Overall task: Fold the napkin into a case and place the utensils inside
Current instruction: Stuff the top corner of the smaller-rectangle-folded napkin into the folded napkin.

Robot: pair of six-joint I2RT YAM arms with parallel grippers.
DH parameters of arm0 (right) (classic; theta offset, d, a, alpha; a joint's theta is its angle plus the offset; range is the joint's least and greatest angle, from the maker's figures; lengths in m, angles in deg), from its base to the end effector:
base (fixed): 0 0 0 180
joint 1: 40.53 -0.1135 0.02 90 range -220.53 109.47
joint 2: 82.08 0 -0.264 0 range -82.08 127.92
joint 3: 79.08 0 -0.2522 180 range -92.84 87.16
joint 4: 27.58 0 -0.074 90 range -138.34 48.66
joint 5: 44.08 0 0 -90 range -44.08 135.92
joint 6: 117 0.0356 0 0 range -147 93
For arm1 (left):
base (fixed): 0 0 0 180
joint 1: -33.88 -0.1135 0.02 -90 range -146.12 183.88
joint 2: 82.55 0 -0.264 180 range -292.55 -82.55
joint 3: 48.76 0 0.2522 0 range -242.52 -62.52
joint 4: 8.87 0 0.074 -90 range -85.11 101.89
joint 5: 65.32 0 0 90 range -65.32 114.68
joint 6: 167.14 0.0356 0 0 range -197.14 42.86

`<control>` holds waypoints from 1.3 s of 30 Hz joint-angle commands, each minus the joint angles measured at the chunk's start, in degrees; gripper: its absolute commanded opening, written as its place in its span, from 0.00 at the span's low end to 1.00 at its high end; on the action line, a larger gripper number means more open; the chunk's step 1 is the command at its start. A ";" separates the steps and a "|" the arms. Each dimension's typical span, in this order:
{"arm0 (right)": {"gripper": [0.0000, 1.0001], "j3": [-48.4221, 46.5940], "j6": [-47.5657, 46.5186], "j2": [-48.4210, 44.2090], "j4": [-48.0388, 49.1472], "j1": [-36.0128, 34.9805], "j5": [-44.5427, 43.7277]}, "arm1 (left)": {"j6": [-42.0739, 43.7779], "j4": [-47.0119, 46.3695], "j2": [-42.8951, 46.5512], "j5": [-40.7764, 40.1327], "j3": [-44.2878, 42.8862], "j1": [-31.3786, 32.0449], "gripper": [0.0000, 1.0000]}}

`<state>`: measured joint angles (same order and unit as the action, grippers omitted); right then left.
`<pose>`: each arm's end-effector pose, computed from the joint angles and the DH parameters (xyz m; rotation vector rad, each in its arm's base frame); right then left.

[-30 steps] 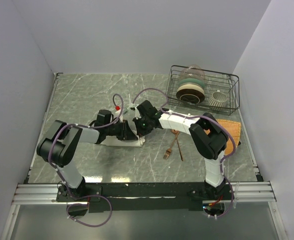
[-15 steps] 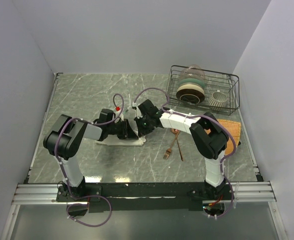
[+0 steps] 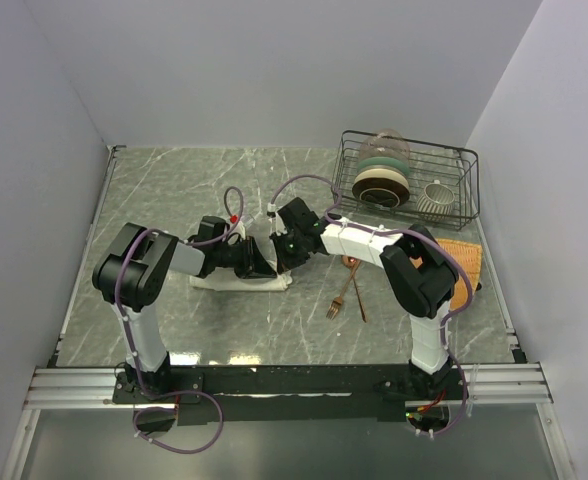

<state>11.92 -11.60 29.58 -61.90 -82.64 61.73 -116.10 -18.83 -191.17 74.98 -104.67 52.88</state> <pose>0.2970 0.2816 0.1709 -0.7260 2.5807 0.7080 0.3013 -0.1327 0.0974 0.0698 2.4608 -1.5015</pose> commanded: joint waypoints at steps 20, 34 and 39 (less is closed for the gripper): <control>0.00 -0.78 -1.33 -1.18 0.69 -0.17 1.24 | -2.86 -2.90 -3.44 -5.13 -0.48 -2.92 0.22; 0.00 -1.04 -2.04 2.42 0.96 -0.34 -0.96 | -12.54 -16.79 -5.55 0.85 1.63 -4.06 0.27; 0.00 -2.19 -2.48 4.09 0.08 -0.43 -2.36 | -15.71 -20.23 -1.69 1.82 2.51 -4.24 0.22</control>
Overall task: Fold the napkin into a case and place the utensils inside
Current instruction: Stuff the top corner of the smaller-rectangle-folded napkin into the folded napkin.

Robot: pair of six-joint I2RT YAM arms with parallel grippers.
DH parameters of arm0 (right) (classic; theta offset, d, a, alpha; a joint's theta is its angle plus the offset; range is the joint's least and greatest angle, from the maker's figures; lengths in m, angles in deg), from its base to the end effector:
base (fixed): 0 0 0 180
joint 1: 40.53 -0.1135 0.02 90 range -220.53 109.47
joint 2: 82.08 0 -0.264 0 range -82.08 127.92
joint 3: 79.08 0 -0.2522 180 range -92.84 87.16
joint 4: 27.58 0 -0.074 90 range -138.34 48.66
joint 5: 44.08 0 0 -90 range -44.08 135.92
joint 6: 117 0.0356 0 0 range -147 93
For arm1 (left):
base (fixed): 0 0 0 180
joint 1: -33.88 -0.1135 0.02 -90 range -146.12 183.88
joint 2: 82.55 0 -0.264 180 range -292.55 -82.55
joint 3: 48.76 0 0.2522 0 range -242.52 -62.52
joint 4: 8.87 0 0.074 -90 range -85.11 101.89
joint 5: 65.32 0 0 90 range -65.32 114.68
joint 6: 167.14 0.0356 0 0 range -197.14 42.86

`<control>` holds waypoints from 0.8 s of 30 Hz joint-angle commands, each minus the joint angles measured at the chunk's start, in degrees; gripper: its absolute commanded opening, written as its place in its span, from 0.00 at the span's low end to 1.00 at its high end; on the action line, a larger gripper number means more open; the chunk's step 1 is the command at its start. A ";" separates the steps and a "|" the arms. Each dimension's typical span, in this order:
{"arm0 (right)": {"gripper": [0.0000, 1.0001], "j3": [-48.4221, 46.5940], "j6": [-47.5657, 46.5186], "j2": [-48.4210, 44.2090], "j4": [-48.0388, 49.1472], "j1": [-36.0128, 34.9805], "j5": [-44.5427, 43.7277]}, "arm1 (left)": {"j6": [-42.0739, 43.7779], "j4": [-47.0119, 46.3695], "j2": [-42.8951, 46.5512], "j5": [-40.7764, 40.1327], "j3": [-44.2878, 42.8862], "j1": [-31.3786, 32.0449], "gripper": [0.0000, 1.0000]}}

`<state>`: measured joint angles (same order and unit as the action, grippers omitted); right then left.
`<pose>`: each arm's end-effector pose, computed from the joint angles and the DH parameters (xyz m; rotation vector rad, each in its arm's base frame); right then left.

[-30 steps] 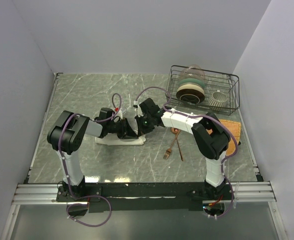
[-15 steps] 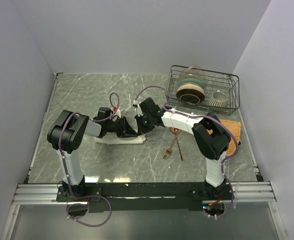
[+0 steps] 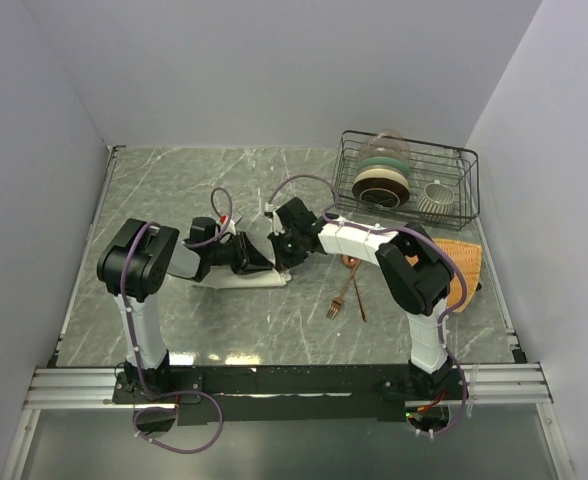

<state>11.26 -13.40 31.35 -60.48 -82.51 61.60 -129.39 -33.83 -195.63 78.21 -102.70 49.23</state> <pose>0.3023 0.2849 0.1636 -0.7603 2.5584 0.6970 0.3122 -0.1154 0.0864 -0.1449 2.3740 -1.6401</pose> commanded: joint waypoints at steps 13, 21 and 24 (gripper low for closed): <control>0.00 -2.15 -1.74 1.80 -1.69 -0.47 -3.38 | -0.84 -2.86 11.39 -0.36 4.68 -0.68 0.30; 0.00 -2.85 -1.92 1.53 -2.05 -0.39 -3.38 | 2.41 1.97 13.76 -0.28 5.90 -0.50 0.12; 0.00 -3.20 -1.65 1.36 -2.13 -0.30 -3.29 | 4.60 5.57 13.41 -1.77 5.73 -0.15 0.09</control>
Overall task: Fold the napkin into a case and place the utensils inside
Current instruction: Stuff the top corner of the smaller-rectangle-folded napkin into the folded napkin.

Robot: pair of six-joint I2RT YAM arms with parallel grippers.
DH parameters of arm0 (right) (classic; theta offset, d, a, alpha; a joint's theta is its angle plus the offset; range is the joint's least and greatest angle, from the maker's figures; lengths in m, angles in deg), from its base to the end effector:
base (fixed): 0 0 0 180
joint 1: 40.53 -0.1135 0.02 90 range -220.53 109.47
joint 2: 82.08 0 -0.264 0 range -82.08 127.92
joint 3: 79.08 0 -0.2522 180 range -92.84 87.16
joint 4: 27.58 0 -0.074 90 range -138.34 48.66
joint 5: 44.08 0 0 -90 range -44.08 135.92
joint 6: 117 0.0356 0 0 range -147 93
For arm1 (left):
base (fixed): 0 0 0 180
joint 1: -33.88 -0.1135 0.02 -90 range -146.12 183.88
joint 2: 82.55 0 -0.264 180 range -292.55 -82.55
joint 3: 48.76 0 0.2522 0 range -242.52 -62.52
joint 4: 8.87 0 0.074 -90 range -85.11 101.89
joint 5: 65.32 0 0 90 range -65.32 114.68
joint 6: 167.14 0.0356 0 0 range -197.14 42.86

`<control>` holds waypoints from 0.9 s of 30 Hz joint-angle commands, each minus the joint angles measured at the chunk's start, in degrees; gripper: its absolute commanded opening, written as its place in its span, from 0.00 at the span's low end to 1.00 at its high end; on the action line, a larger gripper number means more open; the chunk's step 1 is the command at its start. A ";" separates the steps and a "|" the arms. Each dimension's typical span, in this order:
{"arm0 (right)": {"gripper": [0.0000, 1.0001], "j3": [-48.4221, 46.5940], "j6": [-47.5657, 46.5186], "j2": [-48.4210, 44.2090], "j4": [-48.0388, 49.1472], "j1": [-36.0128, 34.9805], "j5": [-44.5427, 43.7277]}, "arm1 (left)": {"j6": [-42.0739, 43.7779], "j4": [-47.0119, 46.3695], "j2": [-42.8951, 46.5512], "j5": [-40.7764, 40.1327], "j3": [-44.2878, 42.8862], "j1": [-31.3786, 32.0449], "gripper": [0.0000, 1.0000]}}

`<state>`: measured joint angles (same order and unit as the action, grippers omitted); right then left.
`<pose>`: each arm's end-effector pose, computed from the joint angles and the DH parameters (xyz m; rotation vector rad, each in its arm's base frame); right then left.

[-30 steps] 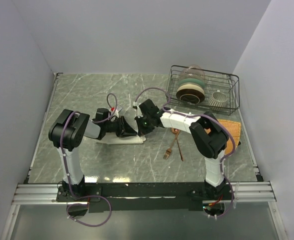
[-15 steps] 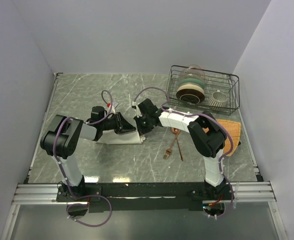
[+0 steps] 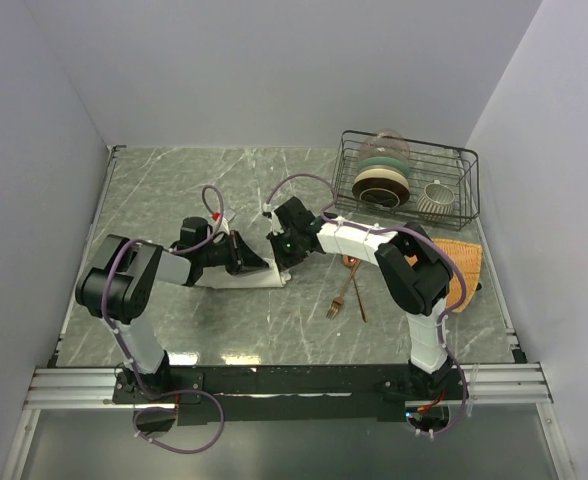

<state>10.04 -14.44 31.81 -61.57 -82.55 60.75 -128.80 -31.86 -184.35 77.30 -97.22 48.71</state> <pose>0.3045 0.2866 0.1654 -0.7776 2.5533 0.6707 0.2896 -0.1059 0.1213 -0.1042 2.3044 -1.6152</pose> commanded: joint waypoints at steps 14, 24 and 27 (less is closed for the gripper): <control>0.00 -3.39 0.98 -1.82 -2.62 -0.26 0.46 | 7.62 10.36 -7.18 -6.39 -6.43 3.19 0.07; 0.00 -3.30 1.24 -5.08 -1.22 -0.34 2.57 | 12.81 18.38 -8.77 -9.90 -8.81 3.19 0.06; 0.00 -2.77 1.68 -5.08 -1.04 -0.43 3.54 | 12.90 18.56 -9.03 -10.17 -9.33 3.10 0.06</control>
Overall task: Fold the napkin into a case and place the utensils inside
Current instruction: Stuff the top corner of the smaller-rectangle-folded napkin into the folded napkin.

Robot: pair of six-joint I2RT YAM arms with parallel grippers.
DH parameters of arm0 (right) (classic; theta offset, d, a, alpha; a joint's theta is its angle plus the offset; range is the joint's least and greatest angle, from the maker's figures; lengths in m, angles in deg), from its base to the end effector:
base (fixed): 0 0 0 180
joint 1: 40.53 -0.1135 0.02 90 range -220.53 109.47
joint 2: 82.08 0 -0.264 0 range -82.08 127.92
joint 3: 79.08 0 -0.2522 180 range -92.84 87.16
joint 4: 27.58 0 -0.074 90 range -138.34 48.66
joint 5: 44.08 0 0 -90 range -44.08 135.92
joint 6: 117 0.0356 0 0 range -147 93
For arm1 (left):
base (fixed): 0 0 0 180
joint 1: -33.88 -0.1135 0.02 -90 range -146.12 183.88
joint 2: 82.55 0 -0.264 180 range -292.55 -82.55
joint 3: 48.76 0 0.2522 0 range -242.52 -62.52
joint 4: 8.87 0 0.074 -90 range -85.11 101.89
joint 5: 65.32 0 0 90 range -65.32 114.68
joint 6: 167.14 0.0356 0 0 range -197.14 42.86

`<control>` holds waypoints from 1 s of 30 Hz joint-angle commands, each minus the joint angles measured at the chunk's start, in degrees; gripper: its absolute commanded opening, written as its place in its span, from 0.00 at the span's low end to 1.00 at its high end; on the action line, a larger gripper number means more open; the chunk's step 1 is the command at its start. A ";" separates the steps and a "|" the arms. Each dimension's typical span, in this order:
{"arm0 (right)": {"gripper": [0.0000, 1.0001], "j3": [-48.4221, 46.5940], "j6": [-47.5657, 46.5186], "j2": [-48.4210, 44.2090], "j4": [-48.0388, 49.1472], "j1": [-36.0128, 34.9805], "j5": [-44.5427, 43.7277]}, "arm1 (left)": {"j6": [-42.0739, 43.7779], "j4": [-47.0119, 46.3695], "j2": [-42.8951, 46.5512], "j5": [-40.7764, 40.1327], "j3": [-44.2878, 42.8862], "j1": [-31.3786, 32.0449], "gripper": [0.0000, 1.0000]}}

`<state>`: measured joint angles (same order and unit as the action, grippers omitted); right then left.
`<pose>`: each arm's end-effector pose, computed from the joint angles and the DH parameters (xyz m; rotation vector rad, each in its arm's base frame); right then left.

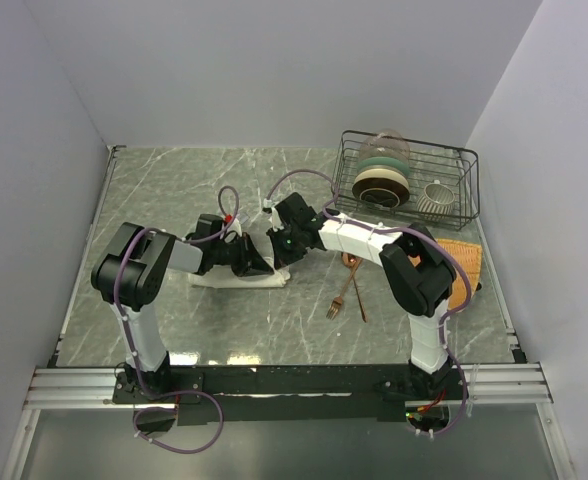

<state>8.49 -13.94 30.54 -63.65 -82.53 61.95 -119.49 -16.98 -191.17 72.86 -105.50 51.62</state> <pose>0.3043 0.2872 0.1802 -0.7743 2.5460 0.7046 0.3068 -0.1260 0.0977 -0.0653 2.4936 -1.4720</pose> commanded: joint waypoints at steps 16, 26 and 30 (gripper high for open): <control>0.00 -1.48 -0.05 3.83 0.25 -1.51 -3.28 | 3.15 3.59 -1.34 -4.94 -2.81 -0.24 0.06; 0.00 -3.50 -1.89 7.35 -4.06 -1.60 -9.08 | -3.63 -4.69 9.46 0.94 1.32 -3.23 0.27; 0.00 -2.54 -3.92 6.92 -3.27 -1.51 -10.49 | 2.87 7.78 16.93 4.01 -0.43 -12.86 0.39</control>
<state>4.97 -14.66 34.30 -66.29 -83.69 57.95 -121.06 -15.49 -182.38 73.12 -103.95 47.07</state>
